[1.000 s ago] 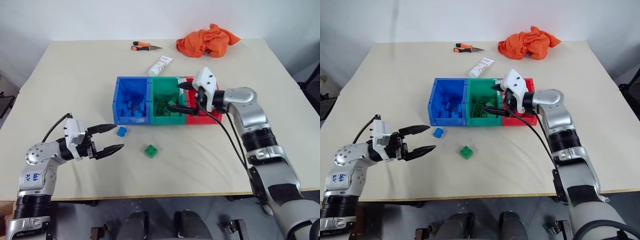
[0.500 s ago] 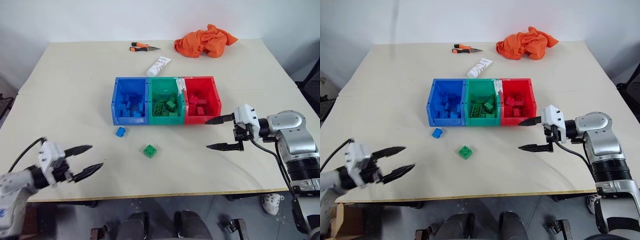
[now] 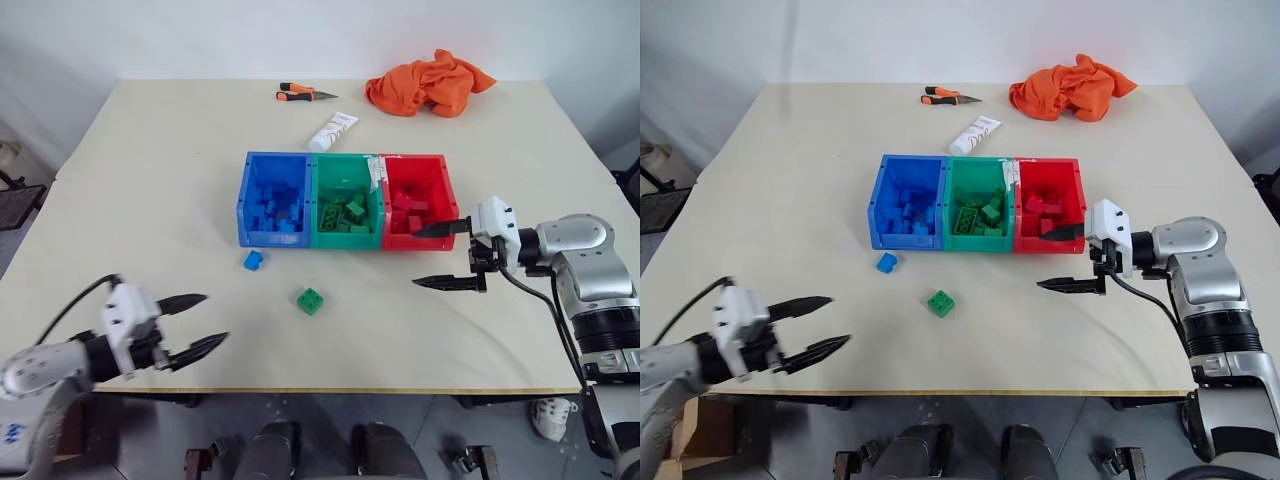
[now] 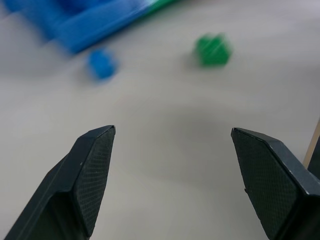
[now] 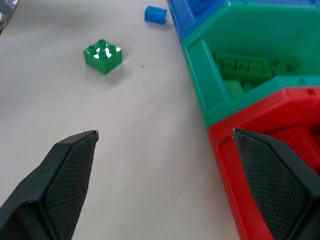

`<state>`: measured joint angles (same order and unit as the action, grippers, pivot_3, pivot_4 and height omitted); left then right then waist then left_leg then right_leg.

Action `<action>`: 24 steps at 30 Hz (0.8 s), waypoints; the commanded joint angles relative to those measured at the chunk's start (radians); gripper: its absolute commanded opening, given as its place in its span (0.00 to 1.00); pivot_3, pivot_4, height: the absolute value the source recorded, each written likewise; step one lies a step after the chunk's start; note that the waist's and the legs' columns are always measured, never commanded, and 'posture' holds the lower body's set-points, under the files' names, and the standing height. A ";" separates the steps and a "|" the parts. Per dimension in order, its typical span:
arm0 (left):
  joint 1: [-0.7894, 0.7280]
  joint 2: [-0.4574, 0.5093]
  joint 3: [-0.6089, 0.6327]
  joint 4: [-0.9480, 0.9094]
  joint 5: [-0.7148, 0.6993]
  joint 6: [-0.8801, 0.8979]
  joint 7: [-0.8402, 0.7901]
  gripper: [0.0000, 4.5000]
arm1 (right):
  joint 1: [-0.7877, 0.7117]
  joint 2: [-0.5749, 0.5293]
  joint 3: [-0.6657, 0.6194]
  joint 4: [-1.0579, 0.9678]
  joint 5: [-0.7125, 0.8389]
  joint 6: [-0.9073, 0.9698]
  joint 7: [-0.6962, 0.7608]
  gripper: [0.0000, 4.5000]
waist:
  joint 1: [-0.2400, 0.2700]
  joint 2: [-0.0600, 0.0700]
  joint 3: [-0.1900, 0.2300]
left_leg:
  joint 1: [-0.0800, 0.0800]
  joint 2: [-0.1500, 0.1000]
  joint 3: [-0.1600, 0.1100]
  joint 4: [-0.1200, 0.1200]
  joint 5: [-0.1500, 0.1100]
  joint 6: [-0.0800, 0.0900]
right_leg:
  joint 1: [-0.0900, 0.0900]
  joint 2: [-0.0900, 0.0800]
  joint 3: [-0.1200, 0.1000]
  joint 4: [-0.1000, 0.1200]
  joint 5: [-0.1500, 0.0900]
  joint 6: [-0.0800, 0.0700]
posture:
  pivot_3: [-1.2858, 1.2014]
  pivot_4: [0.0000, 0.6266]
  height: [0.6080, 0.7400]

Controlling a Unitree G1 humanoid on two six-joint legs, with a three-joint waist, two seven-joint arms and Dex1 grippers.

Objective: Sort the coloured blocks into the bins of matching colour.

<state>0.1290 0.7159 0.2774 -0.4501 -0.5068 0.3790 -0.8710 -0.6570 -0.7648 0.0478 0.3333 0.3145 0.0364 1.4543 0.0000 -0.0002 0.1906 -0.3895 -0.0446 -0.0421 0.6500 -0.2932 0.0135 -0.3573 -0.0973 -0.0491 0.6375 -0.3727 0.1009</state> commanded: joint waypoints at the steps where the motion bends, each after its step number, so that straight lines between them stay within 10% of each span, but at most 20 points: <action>1: -0.057 -0.036 -0.110 -0.012 0.030 0.042 0.059 0.88 | 0.043 -0.008 -0.047 -0.087 0.028 0.029 -0.047 0.99 | -0.001 0.000 0.000 | 0.000 0.000 0.000 0.000 0.000 0.000 | 0.000 0.001 0.000 0.000 0.000 0.000 | 0.52 0.24 1.00; 21: -0.469 -0.292 -0.495 0.513 0.315 -0.216 0.026 0.88 | 0.324 -0.028 -0.177 -0.419 0.087 0.160 -0.258 0.99 | 0.019 0.001 0.000 | 0.000 0.000 0.001 0.006 0.000 -0.001 | 0.000 0.002 -0.001 0.006 0.000 0.001 | 0.52 0.24 1.00; 24: -0.472 -0.302 -0.497 0.519 0.319 -0.232 0.020 0.69 | 0.344 -0.034 -0.186 -0.435 0.089 0.164 -0.268 1.00 | 0.024 0.001 0.000 | -0.001 0.000 0.001 0.007 0.000 0.000 | 0.000 0.002 -0.001 0.006 0.000 0.001 | 0.52 0.24 1.00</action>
<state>-0.3442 0.4194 -0.2071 0.0609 -0.1963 0.1615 -0.8411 -0.3182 -0.7757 -0.0967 -0.0593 0.3827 0.1992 1.1940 0.0235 0.0004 0.1907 -0.3901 -0.0451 -0.0411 0.6569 -0.2930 0.0133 -0.3570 -0.0957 -0.0500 0.6437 -0.3723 0.1017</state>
